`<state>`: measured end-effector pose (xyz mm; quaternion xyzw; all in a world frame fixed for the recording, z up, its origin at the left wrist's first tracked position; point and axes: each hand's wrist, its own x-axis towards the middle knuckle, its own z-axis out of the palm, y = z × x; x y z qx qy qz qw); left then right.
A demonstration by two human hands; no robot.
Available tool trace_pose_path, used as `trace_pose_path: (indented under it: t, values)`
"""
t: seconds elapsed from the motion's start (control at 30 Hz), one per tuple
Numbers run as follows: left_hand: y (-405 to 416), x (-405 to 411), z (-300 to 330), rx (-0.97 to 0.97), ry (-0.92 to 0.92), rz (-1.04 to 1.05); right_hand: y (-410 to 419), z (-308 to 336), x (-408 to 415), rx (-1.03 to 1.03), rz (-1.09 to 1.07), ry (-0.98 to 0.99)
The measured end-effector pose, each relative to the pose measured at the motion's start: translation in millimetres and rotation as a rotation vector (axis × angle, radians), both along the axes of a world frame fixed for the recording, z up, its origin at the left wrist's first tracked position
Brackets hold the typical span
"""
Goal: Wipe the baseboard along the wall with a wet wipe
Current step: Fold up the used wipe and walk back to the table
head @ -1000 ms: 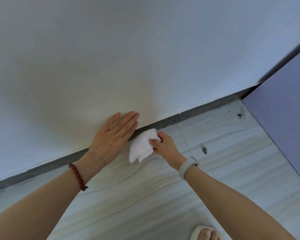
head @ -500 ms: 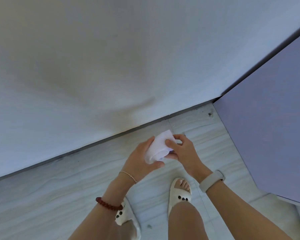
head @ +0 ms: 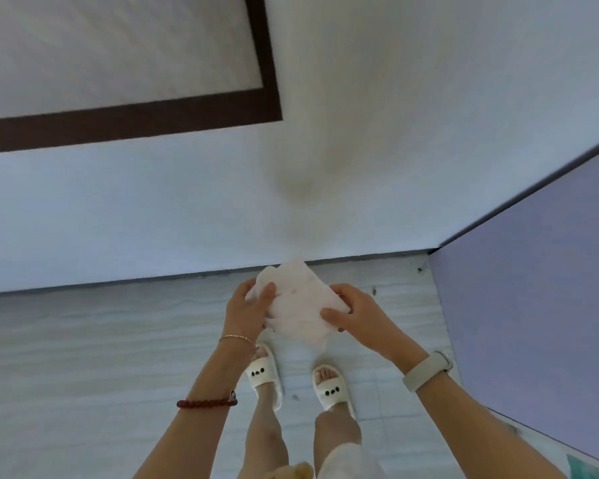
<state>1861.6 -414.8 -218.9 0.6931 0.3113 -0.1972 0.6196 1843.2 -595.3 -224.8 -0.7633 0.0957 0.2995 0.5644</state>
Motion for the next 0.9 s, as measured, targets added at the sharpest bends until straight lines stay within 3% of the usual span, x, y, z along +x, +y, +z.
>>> trace_pose_path:
  t: [0.17,0.23,0.37,0.43,0.5,0.57,0.7,0.8,0.9]
  values:
    - [34.4,-67.4,49.9,0.026,-0.052,0.15,34.5,54.1,-6.9,0.054,0.302,0.059]
    - [50.9,-99.2,66.6,0.108,-0.157,0.202,57.5,70.1,-12.8,0.049,0.42,0.071]
    - [77.3,-170.8,92.5,0.534,-0.504,0.176,113.1,96.6,-31.3,0.213,0.493,0.267]
    - [91.4,-212.9,93.1,0.767,-0.579,0.006,141.6,106.6,-46.1,0.366,0.543,0.51]
    - [105.3,-255.8,93.2,0.912,-0.57,-0.074,171.0,112.9,-68.5,0.395,0.645,0.623]
    - [115.7,-301.7,94.5,0.985,-0.523,-0.112,203.3,117.6,-102.4,0.328,0.813,0.556]
    - [124.8,-413.6,85.3,1.087,-0.343,-0.099,265.0,124.9,-206.2,0.102,1.018,0.208]
    - [125.9,-505.9,82.1,0.995,-0.252,0.248,293.6,118.9,-296.7,0.049,1.159,-0.037]
    - [125.0,-598.5,88.9,0.677,-0.152,0.915,307.1,114.8,-391.2,0.093,1.325,-0.109]
